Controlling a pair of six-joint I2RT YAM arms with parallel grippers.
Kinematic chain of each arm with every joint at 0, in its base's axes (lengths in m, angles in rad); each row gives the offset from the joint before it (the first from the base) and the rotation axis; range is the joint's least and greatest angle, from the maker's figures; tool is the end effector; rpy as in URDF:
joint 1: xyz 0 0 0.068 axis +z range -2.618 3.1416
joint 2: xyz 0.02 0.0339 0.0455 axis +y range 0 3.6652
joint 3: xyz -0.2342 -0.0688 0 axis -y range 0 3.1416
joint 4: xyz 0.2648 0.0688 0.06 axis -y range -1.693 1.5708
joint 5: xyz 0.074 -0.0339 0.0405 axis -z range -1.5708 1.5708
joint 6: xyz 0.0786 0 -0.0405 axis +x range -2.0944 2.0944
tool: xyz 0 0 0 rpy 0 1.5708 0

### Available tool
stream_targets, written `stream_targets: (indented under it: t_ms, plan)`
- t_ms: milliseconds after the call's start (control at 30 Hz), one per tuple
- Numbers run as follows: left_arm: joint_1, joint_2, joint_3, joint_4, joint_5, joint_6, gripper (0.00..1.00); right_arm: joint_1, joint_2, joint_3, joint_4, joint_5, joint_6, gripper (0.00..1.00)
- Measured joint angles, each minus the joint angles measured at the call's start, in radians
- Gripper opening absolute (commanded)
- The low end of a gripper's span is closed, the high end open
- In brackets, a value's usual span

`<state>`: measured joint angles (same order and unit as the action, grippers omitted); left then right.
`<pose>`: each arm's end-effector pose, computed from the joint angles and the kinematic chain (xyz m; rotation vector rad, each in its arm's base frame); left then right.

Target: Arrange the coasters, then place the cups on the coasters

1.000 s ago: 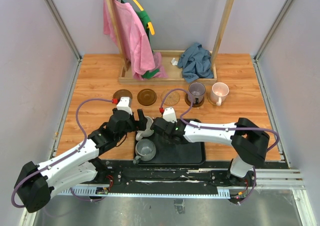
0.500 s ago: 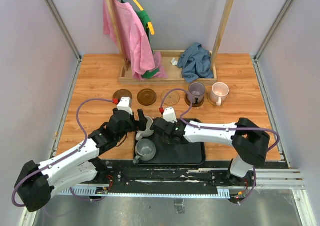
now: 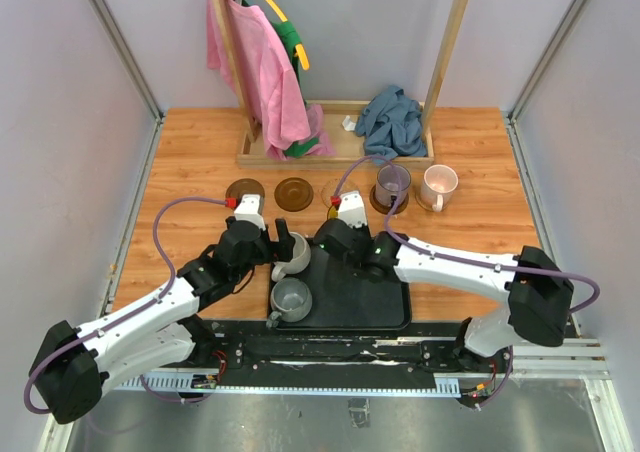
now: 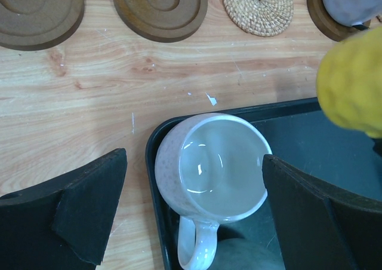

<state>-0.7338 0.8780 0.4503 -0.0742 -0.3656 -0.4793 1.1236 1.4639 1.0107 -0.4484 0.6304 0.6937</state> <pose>0.2160 -0.1569 0.1676 0.0376 2.0577 -0.3795 0.1908 0.2907 0.1765 -0.2305 2.2505 0.1657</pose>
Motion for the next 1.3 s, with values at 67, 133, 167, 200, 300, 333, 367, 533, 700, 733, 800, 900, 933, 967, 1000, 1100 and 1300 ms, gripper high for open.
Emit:
stream_targets:
  t_ms: [67, 133, 167, 200, 300, 333, 367, 533, 700, 733, 800, 900, 933, 967, 1000, 1100, 1300]
  plan:
    - [0.0, 0.0, 0.0, 0.004, -0.002, 0.0, 1.0, -0.032, 0.013, 0.015, 0.01, -0.002, -0.023, 0.01]
    - [0.0, 0.0, 0.0, 0.009, -0.005, 0.0, 1.0, -0.076, 0.038, 0.041, 0.018, -0.006, -0.042, 0.01]
    - [0.001, 0.001, 0.0, 0.012, -0.006, 0.001, 1.0, -0.102, 0.06, 0.066, 0.02, -0.011, -0.05, 0.01]
    - [0.001, 0.003, 0.0, 0.015, -0.008, 0.003, 1.0, -0.122, 0.079, 0.089, 0.022, -0.013, -0.057, 0.01]
    - [0.002, 0.017, 0.0, 0.019, -0.014, 0.009, 1.0, -0.18, 0.154, 0.182, 0.036, -0.023, -0.079, 0.01]
    - [0.003, 0.023, 0.001, 0.02, -0.016, 0.013, 1.0, -0.195, 0.179, 0.212, 0.039, -0.03, -0.087, 0.01]
    - [0.005, 0.03, 0.002, 0.02, -0.017, 0.019, 1.0, -0.208, 0.205, 0.241, 0.045, -0.038, -0.094, 0.01]
    - [0.023, 0.061, 0.019, 0.024, -0.02, 0.046, 1.0, -0.256, 0.326, 0.356, 0.06, -0.075, -0.114, 0.01]
    - [0.051, 0.098, 0.049, 0.027, -0.017, 0.072, 1.0, -0.289, 0.411, 0.413, 0.058, -0.1, -0.119, 0.01]
    - [0.056, 0.102, 0.052, 0.028, -0.016, 0.075, 1.0, -0.294, 0.424, 0.421, 0.058, -0.106, -0.119, 0.01]
    - [0.064, 0.104, 0.055, 0.028, -0.014, 0.078, 1.0, -0.304, 0.445, 0.431, 0.056, -0.114, -0.119, 0.01]
    - [0.071, 0.103, 0.055, 0.027, -0.013, 0.08, 1.0, -0.312, 0.467, 0.444, 0.056, -0.124, -0.119, 0.01]
    - [0.073, 0.103, 0.055, 0.028, -0.013, 0.081, 1.0, -0.317, 0.473, 0.447, 0.056, -0.127, -0.119, 0.01]
    - [0.074, 0.103, 0.055, 0.028, -0.013, 0.082, 1.0, -0.317, 0.476, 0.449, 0.057, -0.131, -0.119, 0.01]
    - [0.075, 0.103, 0.055, 0.028, -0.011, 0.082, 1.0, -0.32, 0.482, 0.449, 0.058, -0.134, -0.119, 0.01]
    - [0.077, 0.103, 0.055, 0.028, -0.006, 0.082, 1.0, -0.325, 0.489, 0.449, 0.058, -0.138, -0.119, 0.01]
    - [0.078, 0.103, 0.055, 0.027, 0.002, 0.082, 1.0, -0.335, 0.49, 0.449, 0.065, -0.157, -0.119, 0.01]
